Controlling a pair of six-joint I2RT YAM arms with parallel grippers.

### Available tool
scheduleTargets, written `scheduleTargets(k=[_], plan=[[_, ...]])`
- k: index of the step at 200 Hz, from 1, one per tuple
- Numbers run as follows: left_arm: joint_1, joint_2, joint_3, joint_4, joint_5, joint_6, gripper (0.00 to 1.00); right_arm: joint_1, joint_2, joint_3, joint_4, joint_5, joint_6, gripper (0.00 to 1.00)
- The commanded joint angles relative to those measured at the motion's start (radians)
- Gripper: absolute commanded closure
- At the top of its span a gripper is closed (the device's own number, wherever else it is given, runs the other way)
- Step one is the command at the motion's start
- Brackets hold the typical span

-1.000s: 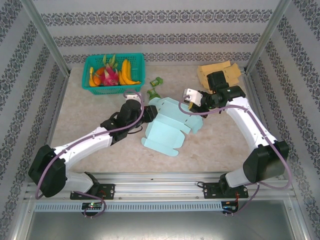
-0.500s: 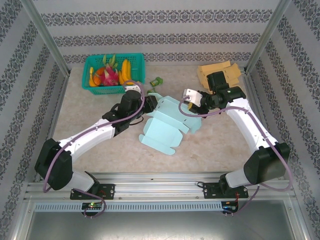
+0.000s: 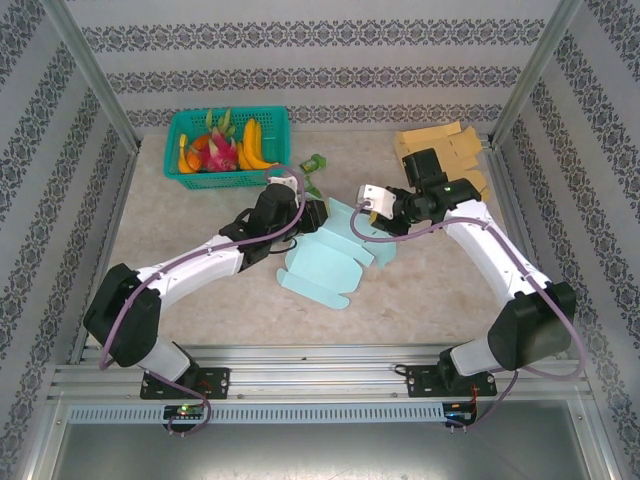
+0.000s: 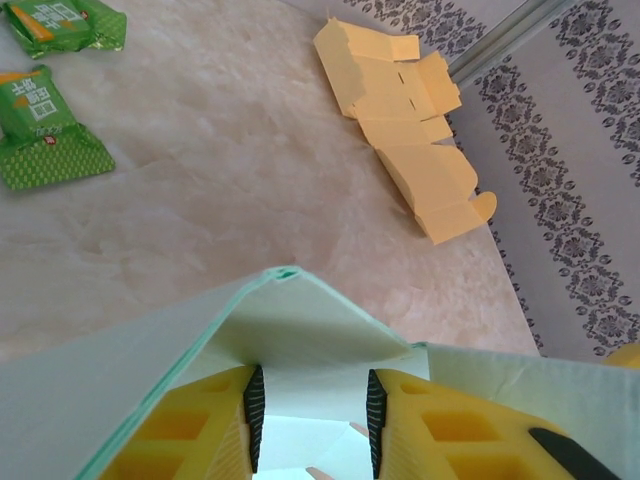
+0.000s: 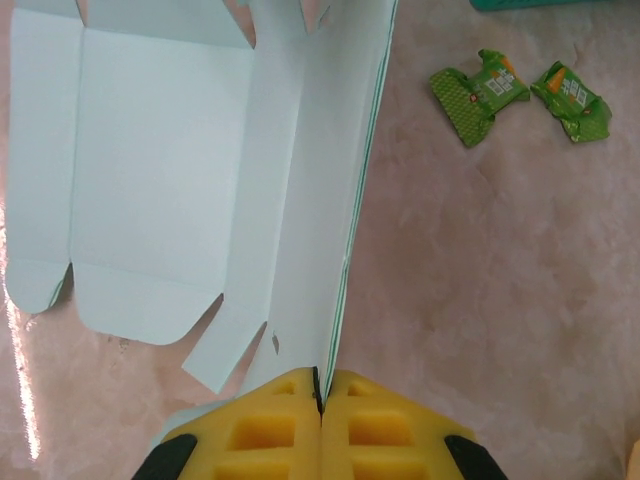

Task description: Fold the paper box

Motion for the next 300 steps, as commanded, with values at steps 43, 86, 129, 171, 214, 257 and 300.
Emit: scheduleTargets(k=[43, 86, 129, 171, 214, 257, 300], plan=[[0.001, -0.118, -0.045, -0.091, -0.107, 0.090, 0.64, 0.034, -0.042, -0.074, 0.103, 0.077, -0.043, 1.00], [0.017, -0.385, -0.272, -0.099, -0.231, 0.124, 0.59, 0.090, -0.076, -0.094, 0.147, 0.169, -0.091, 1.00], [0.017, -0.488, -0.476, 0.013, -0.076, 0.060, 0.61, 0.122, -0.067, -0.107, 0.150, 0.214, -0.104, 1.00], [-0.032, -0.578, -0.559, 0.104, 0.032, 0.030, 0.66, 0.127, -0.048, -0.105, 0.139, 0.224, -0.102, 1.00], [-0.095, -0.515, -0.561, 0.182, -0.033, 0.061, 0.66, 0.127, -0.016, -0.068, 0.104, 0.214, -0.091, 1.00], [-0.097, -0.325, -0.484, 0.292, 0.005, 0.077, 0.67, 0.127, -0.025, -0.080, 0.108, 0.204, -0.096, 1.00], [-0.096, -0.229, -0.437, 0.320, -0.010, 0.077, 0.67, 0.127, -0.030, -0.086, 0.107, 0.195, -0.096, 1.00]])
